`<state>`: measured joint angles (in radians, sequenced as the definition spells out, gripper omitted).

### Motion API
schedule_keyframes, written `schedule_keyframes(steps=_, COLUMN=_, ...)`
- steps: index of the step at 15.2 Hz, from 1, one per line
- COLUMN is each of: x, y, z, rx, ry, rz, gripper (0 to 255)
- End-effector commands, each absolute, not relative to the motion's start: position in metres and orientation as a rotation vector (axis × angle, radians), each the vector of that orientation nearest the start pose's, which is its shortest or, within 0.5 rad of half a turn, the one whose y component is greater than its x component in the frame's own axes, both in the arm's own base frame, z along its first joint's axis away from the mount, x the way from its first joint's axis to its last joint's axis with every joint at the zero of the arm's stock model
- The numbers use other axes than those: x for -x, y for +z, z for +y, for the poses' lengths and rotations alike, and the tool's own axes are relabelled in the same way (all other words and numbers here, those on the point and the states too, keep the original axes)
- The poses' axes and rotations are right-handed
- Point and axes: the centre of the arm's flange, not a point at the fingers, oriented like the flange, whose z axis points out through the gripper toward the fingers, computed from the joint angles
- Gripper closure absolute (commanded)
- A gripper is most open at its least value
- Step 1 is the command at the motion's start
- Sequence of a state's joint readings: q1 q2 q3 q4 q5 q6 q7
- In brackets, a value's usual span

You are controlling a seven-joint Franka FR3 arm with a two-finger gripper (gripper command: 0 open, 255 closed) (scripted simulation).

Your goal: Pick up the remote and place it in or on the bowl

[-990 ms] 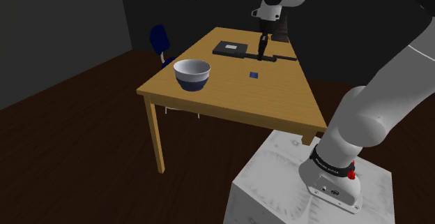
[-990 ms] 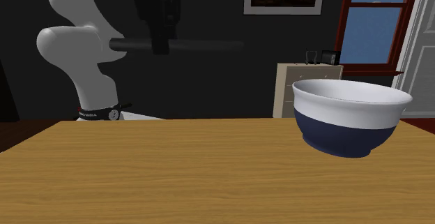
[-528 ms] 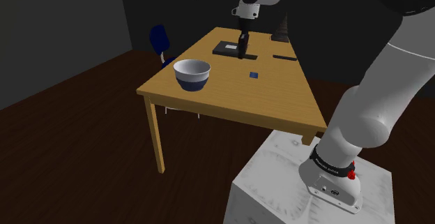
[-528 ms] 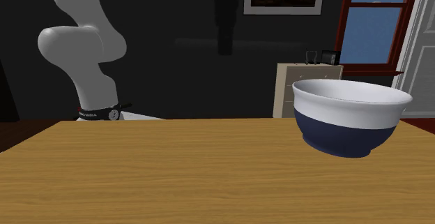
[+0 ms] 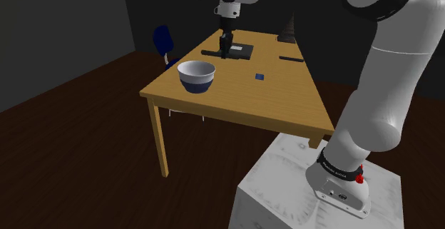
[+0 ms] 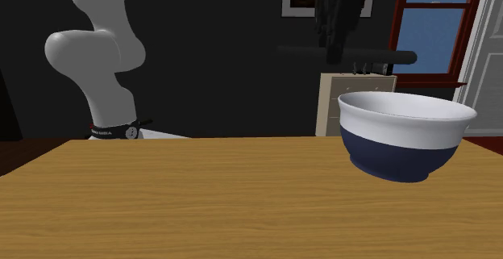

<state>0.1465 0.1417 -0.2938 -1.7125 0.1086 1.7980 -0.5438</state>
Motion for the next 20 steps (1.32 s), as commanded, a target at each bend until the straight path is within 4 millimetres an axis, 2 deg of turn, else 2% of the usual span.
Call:
schedule_keyframes(steps=1, x=-0.617, y=0.497, z=-0.055, rx=3.011, ry=0.039, rz=-0.565, gripper=255)
schedule_keyframes(steps=8, x=-0.691, y=0.494, z=-0.003, rx=3.011, ry=0.039, rz=-0.565, gripper=255)
schedule_keyframes(steps=20, x=-0.691, y=0.434, z=-0.003, rx=3.011, ry=0.039, rz=-0.565, gripper=255)
